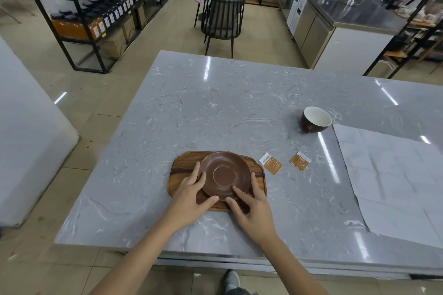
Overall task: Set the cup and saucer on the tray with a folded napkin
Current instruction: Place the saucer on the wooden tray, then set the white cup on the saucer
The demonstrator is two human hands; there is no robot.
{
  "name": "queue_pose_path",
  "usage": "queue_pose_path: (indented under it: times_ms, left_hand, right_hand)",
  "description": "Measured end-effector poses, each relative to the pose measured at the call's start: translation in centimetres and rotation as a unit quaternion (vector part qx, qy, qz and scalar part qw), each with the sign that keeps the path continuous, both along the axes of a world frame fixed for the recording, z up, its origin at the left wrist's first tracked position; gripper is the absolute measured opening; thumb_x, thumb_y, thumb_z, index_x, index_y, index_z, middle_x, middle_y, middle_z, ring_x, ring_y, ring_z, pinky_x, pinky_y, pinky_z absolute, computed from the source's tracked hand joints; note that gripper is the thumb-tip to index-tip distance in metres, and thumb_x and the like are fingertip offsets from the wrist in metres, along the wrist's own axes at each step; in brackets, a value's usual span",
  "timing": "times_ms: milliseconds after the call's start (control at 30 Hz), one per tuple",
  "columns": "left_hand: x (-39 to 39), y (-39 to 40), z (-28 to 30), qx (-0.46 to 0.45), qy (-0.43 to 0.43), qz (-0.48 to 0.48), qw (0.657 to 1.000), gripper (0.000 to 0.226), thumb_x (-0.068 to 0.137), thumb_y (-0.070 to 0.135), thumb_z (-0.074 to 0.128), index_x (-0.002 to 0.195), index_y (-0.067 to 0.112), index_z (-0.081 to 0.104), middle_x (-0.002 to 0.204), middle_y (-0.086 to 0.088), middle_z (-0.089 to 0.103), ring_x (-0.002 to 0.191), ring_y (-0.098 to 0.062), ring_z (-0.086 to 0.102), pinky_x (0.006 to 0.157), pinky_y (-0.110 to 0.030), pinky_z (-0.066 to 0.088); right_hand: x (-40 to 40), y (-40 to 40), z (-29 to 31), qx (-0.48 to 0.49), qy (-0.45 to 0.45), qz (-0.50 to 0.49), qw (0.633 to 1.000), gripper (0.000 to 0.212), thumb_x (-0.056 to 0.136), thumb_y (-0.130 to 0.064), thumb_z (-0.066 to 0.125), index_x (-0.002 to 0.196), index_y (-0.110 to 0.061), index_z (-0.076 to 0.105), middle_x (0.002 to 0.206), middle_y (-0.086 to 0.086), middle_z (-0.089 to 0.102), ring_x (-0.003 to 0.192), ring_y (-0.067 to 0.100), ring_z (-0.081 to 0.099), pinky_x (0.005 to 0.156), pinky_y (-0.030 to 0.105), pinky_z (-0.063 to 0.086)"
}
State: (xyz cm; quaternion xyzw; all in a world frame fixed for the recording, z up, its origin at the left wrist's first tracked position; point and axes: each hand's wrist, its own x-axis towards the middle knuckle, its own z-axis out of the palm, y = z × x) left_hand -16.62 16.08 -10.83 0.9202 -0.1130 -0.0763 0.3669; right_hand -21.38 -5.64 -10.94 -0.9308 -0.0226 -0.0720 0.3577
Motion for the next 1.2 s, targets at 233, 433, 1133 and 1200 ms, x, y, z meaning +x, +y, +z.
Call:
queue_pose_path:
  times_ms: [233, 433, 1133, 1200]
  left_hand:
    - [0.1, 0.3, 1.1, -0.053, 0.041, -0.008, 0.998, 0.081, 0.086, 0.062, 0.063, 0.156, 0.035, 0.031, 0.168, 0.016, -0.001, 0.154, -0.013, 0.014, 0.121, -0.037, 0.022]
    - [2.1, 0.1, 3.6, 0.033, -0.033, 0.025, 0.999, 0.065, 0.097, 0.054, 0.049, 0.155, 0.028, 0.036, 0.165, 0.001, 0.03, 0.151, -0.02, 0.029, 0.121, -0.041, 0.029]
    - [15.9, -18.5, 6.7, -0.003, 0.016, -0.098, 0.995, 0.036, 0.098, 0.029, 0.062, 0.133, 0.02, 0.064, 0.14, 0.005, 0.061, 0.131, -0.012, 0.055, 0.11, -0.026, 0.039]
    - [17.6, -20.7, 6.7, -0.014, 0.023, -0.109, 0.994, 0.037, 0.098, 0.029, 0.061, 0.134, 0.021, 0.063, 0.142, 0.005, 0.06, 0.132, -0.011, 0.053, 0.111, -0.026, 0.04]
  right_hand:
    - [0.1, -0.5, 0.7, 0.028, 0.01, 0.016, 0.999, 0.047, 0.092, -0.05, 0.069, 0.134, -0.027, 0.068, 0.168, 0.009, 0.024, 0.151, 0.008, 0.02, 0.116, 0.018, 0.029]
    - [0.7, -4.1, 2.3, 0.08, -0.052, -0.043, 0.995, 0.033, 0.095, -0.027, 0.071, 0.128, -0.026, 0.07, 0.143, -0.013, 0.054, 0.138, -0.001, 0.046, 0.103, 0.013, 0.045]
    - [10.7, -21.2, 5.4, 0.434, 0.125, -0.22, 0.865, 0.021, 0.105, -0.021, 0.054, 0.116, -0.016, 0.072, 0.107, 0.008, 0.076, 0.089, 0.016, 0.074, 0.067, 0.023, 0.061]
    - [12.1, -22.4, 5.5, 0.463, 0.145, -0.22, 0.846, 0.021, 0.105, -0.022, 0.054, 0.114, -0.016, 0.072, 0.109, 0.009, 0.076, 0.094, 0.02, 0.073, 0.067, 0.025, 0.062]
